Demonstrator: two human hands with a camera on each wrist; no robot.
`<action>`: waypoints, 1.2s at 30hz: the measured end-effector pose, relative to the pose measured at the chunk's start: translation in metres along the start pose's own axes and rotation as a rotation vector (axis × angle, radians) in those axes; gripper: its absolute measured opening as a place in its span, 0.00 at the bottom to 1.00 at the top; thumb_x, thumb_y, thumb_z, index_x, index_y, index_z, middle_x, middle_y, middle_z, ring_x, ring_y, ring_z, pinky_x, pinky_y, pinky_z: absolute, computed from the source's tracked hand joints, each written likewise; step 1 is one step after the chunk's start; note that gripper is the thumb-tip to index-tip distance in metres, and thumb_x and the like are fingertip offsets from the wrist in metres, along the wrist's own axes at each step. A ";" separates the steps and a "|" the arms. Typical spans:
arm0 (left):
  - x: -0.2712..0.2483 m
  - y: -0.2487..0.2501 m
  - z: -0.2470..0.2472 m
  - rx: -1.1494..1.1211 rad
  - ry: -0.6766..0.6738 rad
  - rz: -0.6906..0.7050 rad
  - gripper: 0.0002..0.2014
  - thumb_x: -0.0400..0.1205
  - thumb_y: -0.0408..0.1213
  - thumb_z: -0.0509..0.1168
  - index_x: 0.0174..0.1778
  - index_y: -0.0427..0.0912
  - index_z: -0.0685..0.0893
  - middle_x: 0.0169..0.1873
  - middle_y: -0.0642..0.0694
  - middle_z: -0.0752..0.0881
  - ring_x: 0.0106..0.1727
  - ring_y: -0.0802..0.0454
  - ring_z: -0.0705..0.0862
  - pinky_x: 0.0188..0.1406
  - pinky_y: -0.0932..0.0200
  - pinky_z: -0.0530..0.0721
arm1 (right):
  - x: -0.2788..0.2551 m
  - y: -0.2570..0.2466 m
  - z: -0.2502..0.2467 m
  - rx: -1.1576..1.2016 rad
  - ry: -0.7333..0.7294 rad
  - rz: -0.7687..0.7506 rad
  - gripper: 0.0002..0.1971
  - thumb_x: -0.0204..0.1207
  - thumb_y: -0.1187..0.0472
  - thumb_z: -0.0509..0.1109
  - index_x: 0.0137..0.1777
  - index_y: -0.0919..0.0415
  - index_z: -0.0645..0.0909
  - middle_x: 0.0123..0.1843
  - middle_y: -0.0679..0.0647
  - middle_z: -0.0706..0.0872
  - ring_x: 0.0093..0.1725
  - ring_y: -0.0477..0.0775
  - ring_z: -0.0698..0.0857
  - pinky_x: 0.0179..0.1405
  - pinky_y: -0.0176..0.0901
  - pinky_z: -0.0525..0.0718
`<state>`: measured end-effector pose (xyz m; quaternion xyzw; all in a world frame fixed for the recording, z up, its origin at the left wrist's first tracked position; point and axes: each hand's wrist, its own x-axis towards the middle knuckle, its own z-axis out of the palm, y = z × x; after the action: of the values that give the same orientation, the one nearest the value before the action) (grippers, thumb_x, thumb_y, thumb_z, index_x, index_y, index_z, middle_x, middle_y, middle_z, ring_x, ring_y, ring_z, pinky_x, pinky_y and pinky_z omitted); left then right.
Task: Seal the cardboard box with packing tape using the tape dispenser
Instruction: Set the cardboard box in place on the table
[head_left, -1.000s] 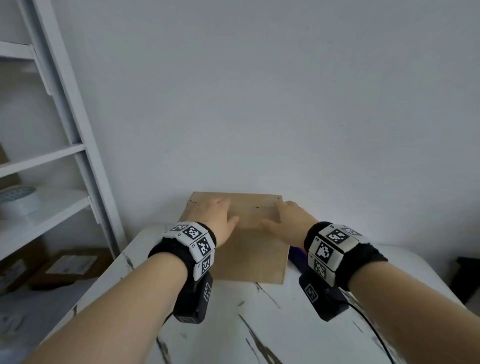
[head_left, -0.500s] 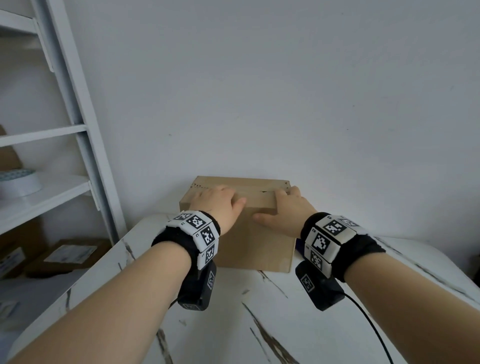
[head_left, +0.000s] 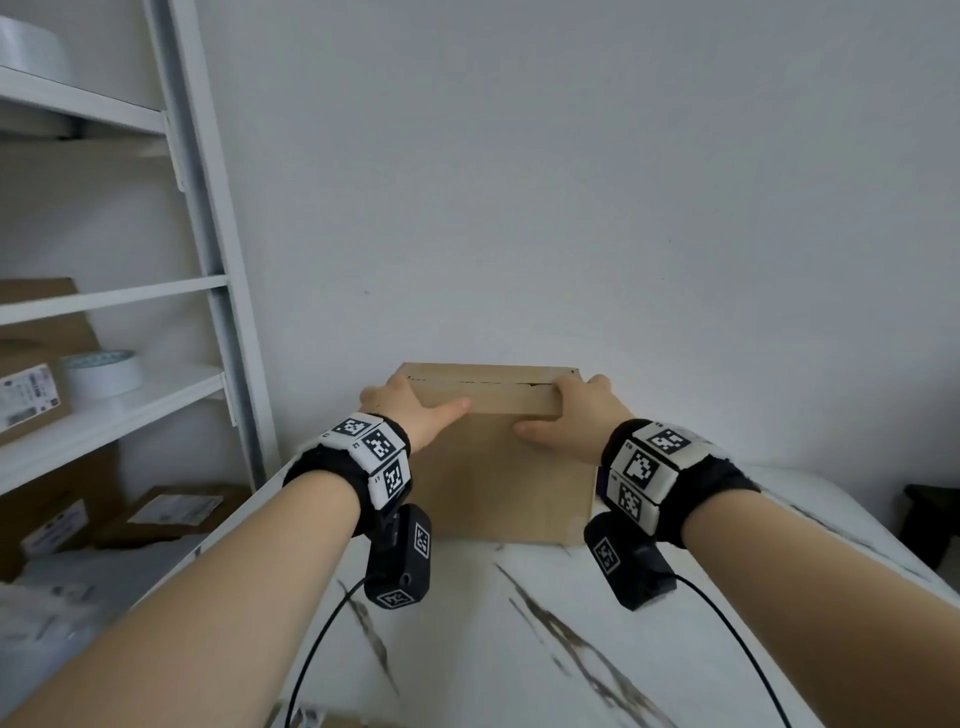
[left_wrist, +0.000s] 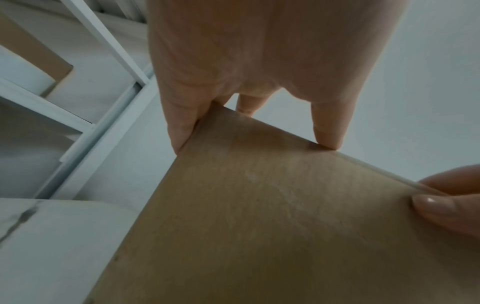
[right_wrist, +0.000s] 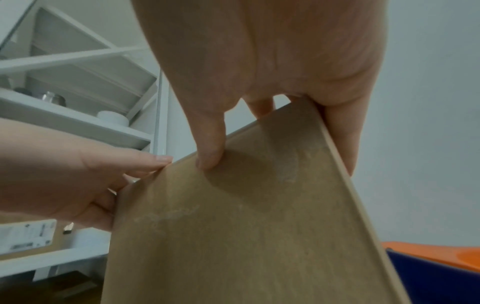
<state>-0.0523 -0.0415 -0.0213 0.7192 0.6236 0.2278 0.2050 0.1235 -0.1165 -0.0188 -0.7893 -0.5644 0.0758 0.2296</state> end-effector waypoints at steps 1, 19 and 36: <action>-0.009 -0.001 -0.003 -0.002 -0.006 0.009 0.44 0.72 0.66 0.64 0.78 0.43 0.64 0.72 0.37 0.69 0.70 0.39 0.76 0.67 0.48 0.75 | -0.008 0.001 -0.002 0.015 -0.002 -0.003 0.34 0.69 0.40 0.72 0.70 0.59 0.71 0.66 0.61 0.69 0.53 0.60 0.82 0.59 0.48 0.82; -0.127 -0.024 0.000 0.018 -0.054 0.132 0.39 0.77 0.63 0.60 0.78 0.42 0.63 0.69 0.37 0.67 0.64 0.37 0.80 0.64 0.51 0.77 | -0.128 0.019 -0.010 0.047 0.056 -0.010 0.31 0.70 0.41 0.71 0.68 0.58 0.73 0.66 0.59 0.68 0.50 0.58 0.79 0.59 0.44 0.80; -0.113 0.034 0.045 0.517 0.035 0.555 0.39 0.76 0.73 0.42 0.81 0.59 0.57 0.84 0.52 0.57 0.85 0.51 0.54 0.83 0.37 0.47 | -0.095 0.091 -0.027 0.134 0.146 0.175 0.18 0.86 0.58 0.49 0.41 0.65 0.75 0.48 0.65 0.81 0.52 0.64 0.79 0.45 0.41 0.66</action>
<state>-0.0122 -0.1590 -0.0467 0.8847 0.4455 0.1219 -0.0634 0.1786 -0.2350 -0.0492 -0.8218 -0.4688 0.0753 0.3149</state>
